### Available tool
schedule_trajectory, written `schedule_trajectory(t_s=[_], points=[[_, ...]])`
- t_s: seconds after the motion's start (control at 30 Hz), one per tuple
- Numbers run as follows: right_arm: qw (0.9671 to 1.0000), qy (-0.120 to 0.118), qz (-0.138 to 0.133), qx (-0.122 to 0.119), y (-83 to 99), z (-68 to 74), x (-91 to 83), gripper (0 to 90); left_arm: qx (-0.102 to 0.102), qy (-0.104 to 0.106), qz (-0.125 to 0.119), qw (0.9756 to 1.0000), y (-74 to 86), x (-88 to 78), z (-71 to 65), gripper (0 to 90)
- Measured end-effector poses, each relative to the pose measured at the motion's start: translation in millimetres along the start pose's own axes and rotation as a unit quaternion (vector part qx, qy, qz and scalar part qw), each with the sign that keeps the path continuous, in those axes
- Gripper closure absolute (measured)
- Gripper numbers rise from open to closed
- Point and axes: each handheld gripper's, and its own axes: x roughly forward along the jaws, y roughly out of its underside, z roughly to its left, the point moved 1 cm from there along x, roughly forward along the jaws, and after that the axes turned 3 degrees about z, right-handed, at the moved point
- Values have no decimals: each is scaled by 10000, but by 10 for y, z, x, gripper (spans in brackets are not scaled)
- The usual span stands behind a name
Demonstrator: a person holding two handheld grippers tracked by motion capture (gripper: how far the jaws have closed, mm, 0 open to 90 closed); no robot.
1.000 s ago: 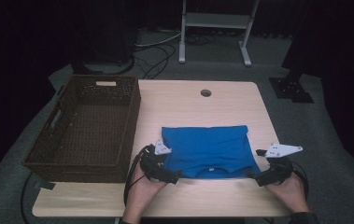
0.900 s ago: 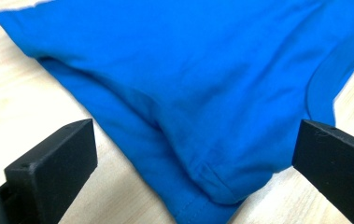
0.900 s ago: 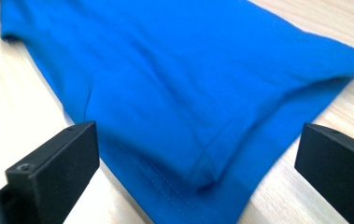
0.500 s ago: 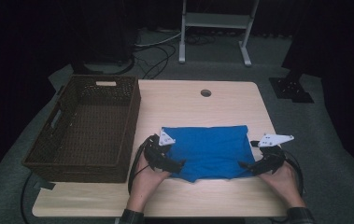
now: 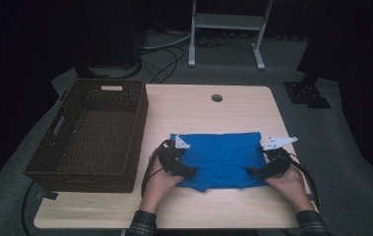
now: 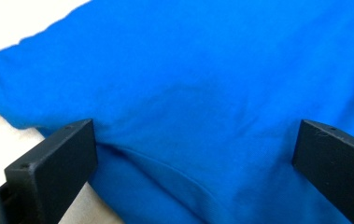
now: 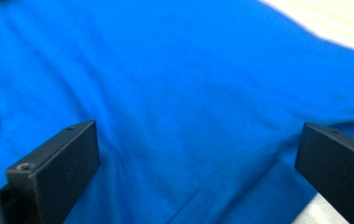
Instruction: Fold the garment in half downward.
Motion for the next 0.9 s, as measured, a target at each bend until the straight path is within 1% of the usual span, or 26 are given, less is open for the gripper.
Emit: schedule_trajectory(t_s=[0.03,0.07,0.13,0.33,0.37,0.47,0.67,0.9], points=[[10000,0,0,0,0,0,0,0,0,0,0,10000,0,0,0,0],[9998,-40,167,-28,5,3,44,0,46,-22,84,10000,-14,2,-3,0],[9998,-31,202,-18,4,7,39,0,48,-23,129,9999,-24,4,-5,0],[9997,-20,247,7,26,39,14,0,72,-14,156,9999,-7,-13,-38,0],[9997,-9,241,34,45,68,-2,0,94,0,159,9998,7,-25,-56,0],[9997,0,230,16,65,96,-18,0,115,19,181,9998,23,-42,-77,0],[9997,9,231,39,147,248,-92,0,175,76,213,9996,108,-115,-183,0],[9997,19,221,56,194,403,-131,0,234,115,246,9994,211,-207,-241,0]])
